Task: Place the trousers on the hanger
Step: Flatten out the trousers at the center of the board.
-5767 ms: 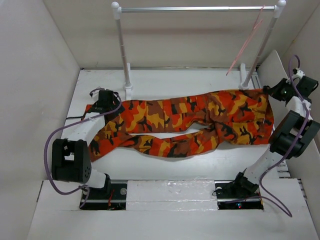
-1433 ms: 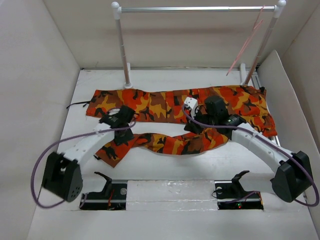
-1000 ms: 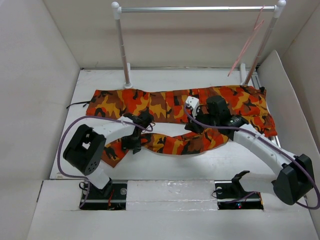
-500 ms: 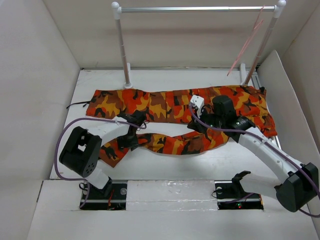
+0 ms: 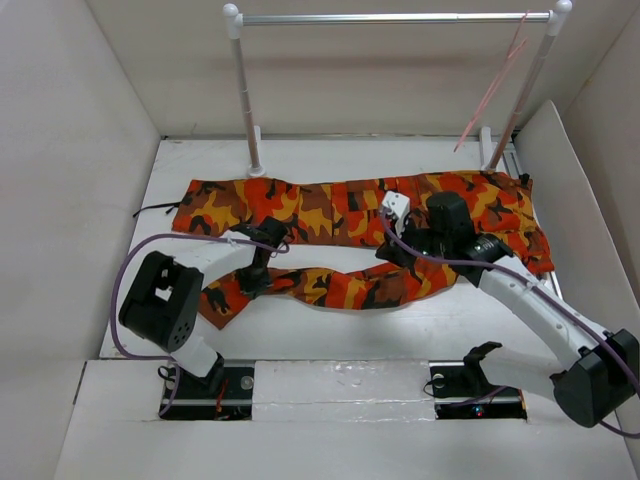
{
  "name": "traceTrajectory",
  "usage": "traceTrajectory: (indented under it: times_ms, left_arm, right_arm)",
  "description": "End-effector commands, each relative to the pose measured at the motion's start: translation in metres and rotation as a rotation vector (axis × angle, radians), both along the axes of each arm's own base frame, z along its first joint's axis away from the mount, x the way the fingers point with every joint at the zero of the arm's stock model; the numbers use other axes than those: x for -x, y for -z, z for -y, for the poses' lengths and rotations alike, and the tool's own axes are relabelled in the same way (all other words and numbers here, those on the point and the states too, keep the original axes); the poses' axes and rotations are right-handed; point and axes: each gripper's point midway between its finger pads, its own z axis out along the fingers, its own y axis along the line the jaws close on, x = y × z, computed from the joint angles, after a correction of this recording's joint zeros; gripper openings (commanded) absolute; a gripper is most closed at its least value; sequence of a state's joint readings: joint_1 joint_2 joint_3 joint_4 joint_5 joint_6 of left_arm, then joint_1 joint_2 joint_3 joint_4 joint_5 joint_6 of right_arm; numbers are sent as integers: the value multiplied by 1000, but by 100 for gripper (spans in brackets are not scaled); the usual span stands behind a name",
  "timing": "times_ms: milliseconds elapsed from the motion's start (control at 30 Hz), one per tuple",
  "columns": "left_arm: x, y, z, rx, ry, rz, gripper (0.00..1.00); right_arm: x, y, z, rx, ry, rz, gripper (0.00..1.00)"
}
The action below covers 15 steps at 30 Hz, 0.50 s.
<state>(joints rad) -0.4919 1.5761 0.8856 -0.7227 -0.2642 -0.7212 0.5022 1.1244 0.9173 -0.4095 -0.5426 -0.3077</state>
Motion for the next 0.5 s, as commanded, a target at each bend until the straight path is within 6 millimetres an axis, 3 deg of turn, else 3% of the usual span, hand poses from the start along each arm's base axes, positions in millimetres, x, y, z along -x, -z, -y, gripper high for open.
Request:
traceTrajectory:
  times_ms: [0, 133, 233, 333, 367, 400, 467]
  left_arm:
    - [-13, -38, -6, -1, -34, 119, 0]
    - [-25, -106, 4, 103, -73, 292, 0]
    - [-21, -161, 3, 151, -114, 428, 0]
    - [-17, -213, -16, 184, -218, 579, 0]
    - [-14, -226, -31, 158, -230, 625, 0]
    - [-18, -234, -53, 119, -296, 660, 0]
    - [-35, -248, -76, 87, -337, 734, 0]
  right_arm:
    - [4, -5, 2, -10, -8, 13, 15]
    - [14, 7, 9, 26, -13, -30, 15]
    - [29, 18, 16, 64, -20, -71, 16]
    - [47, 30, 21, 99, -31, -131, 15]
    - [48, 30, 25, 110, -14, -131, 15]
    - [49, 31, 27, 117, 3, -141, 15]
    - [40, 28, 33, 134, 62, -115, 15]
